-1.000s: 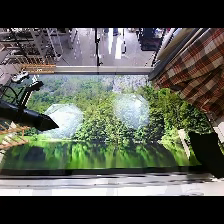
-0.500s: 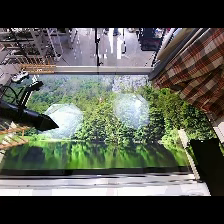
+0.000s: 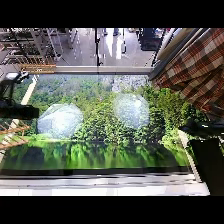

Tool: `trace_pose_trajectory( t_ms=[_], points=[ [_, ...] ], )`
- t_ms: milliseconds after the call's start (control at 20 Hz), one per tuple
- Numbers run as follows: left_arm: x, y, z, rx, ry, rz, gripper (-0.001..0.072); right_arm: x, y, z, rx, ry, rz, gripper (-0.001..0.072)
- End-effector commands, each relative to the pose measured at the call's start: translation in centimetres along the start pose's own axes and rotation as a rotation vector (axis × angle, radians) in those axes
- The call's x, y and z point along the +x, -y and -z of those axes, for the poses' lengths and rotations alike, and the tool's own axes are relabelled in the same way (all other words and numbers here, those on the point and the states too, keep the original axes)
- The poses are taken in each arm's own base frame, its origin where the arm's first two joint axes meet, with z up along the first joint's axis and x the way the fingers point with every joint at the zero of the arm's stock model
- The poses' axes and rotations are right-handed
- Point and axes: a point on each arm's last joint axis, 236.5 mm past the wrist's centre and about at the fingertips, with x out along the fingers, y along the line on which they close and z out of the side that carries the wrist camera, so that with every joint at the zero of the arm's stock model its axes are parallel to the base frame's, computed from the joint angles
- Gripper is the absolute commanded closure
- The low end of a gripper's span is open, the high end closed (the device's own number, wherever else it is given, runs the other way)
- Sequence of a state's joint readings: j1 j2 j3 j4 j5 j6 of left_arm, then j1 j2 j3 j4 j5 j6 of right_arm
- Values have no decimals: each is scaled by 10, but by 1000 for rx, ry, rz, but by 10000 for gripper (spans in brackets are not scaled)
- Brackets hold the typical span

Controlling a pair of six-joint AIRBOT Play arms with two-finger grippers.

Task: Fold the clothes and pants, and hang the long-sleeved shirts on hangers.

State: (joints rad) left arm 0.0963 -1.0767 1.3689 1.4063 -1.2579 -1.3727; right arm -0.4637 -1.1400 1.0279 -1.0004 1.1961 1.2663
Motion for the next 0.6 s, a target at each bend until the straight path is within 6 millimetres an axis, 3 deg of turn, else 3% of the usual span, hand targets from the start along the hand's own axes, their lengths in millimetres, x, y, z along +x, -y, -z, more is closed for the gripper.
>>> trace_pose_trajectory(
  t_ms=[0, 100, 150, 250, 300, 550],
  points=[
    [-19, -30, -39, -25, 186, -131, 700, 37, -62, -49, -298, 249, 92, 690],
    [-17, -29, -34, -54, 165, -125, 700, 28, -79, -83, -336, 416, 96, 685],
    [-16, -29, -34, -54, 166, -125, 700, 26, -85, -89, -341, 450, 89, 584],
    [-16, -29, -34, -54, 165, -125, 700, 28, -92, -83, -343, 434, 69, 212],
    [-16, -29, -34, -54, 164, -125, 699, 28, -93, -83, -343, 434, 69, 164],
    [-16, -29, -34, -55, 165, -125, 700, 28, -92, -83, -343, 434, 69, 169]
  ],
)
